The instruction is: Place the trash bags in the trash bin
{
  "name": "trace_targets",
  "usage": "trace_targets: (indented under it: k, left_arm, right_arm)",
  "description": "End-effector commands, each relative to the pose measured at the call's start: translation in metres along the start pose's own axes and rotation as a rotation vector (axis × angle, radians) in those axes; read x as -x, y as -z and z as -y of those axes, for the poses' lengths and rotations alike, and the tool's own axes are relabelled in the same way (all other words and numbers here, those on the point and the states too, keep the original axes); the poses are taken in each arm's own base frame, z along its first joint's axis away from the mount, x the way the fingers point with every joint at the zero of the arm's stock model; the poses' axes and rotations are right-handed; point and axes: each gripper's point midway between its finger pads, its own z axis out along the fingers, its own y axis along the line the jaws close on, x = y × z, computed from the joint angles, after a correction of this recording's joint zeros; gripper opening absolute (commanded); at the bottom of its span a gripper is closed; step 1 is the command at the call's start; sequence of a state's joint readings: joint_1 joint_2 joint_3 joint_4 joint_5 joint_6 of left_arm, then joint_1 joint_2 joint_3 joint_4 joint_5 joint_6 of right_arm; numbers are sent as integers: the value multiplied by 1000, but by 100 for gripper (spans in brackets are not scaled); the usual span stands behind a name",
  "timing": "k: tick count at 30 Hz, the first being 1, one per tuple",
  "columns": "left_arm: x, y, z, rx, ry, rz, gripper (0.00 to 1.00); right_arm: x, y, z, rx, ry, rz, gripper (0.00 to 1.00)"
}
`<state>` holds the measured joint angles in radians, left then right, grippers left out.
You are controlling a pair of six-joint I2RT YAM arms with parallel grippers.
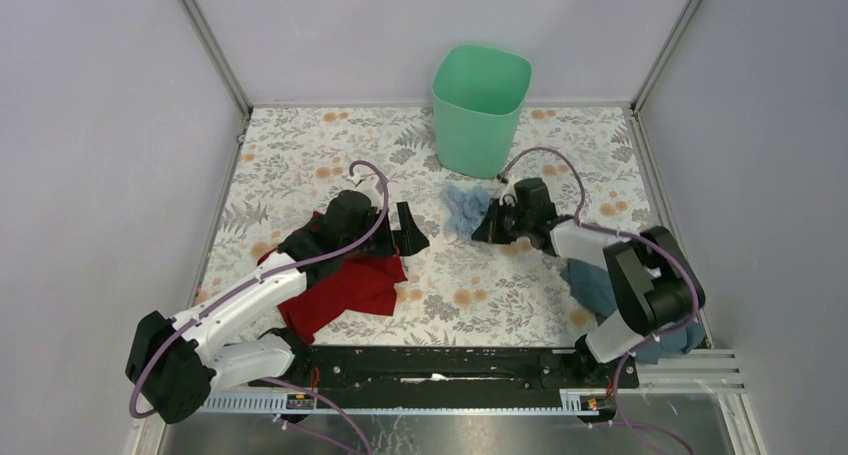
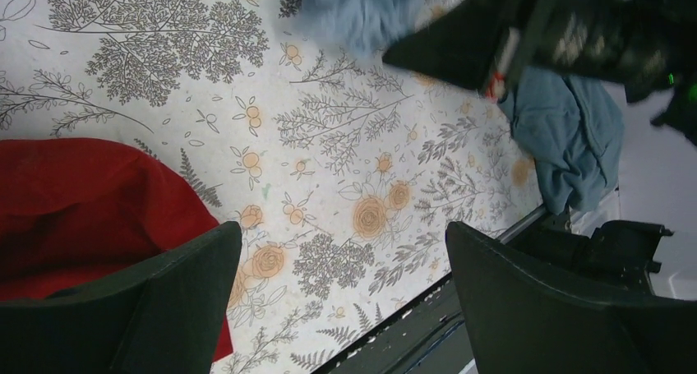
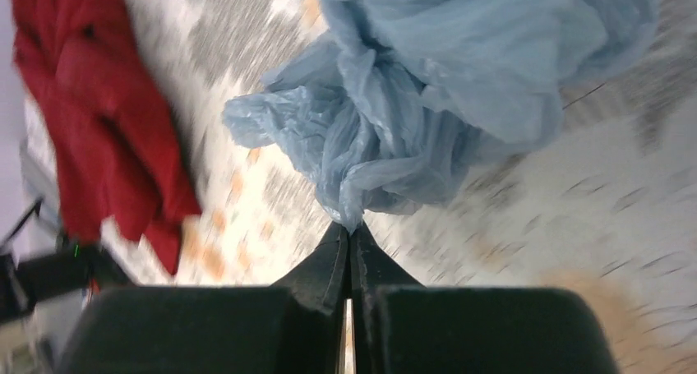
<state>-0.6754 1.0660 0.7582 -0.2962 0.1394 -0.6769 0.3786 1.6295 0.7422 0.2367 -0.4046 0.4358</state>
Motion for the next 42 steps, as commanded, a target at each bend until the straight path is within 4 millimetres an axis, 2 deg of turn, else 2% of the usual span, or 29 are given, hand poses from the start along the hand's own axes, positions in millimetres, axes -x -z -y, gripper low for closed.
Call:
trace_targets:
  k: [1, 4, 7, 13, 17, 21, 24, 27, 29, 31, 34, 37, 40, 42]
  left_arm:
    - [16, -10, 8, -22, 51, 68, 99]
    - [16, -21, 1, 6, 56, 70, 99]
    - [16, -37, 3, -10, 54, 53, 99]
    - [20, -73, 18, -42, -23, -26, 99]
    - [21, -88, 29, -48, -62, -60, 90]
    - [14, -100, 35, -34, -88, -72, 87]
    - [9, -113, 25, 31, -97, -90, 77]
    - [12, -119, 9, 125, -113, -84, 66]
    - [12, -118, 6, 134, -125, -81, 60]
    - [9, -118, 12, 91, -120, -87, 53]
    - [4, -114, 17, 54, -117, -101, 25]
    - [18, -97, 6, 123, -121, -32, 1]
    - [39, -65, 3, 148, -134, 74, 0]
    - [55, -41, 1, 163, -139, 151, 0]
  right_arm:
    - [-54, 31, -43, 179, 126, -114, 0]
    - [-87, 48, -52, 242, 132, -156, 0]
    - [-105, 58, -54, 288, 119, -154, 0]
    - [-105, 61, -61, 326, 146, -147, 0]
    - [-106, 59, -60, 328, 144, -158, 0]
    - [-107, 59, -60, 328, 145, -151, 0]
    - [-106, 61, -60, 323, 148, -150, 0]
    - [-102, 65, -58, 287, 156, -134, 0]
    - [-96, 71, -57, 260, 170, -110, 0]
    - [-92, 76, -58, 245, 175, -87, 0]
    - [-86, 80, -58, 218, 175, -68, 0]
    - [-82, 83, -45, 117, 158, -67, 0]
    - [-77, 89, -29, 5, 143, -52, 0]
    - [-75, 93, -26, -24, 136, -34, 0]
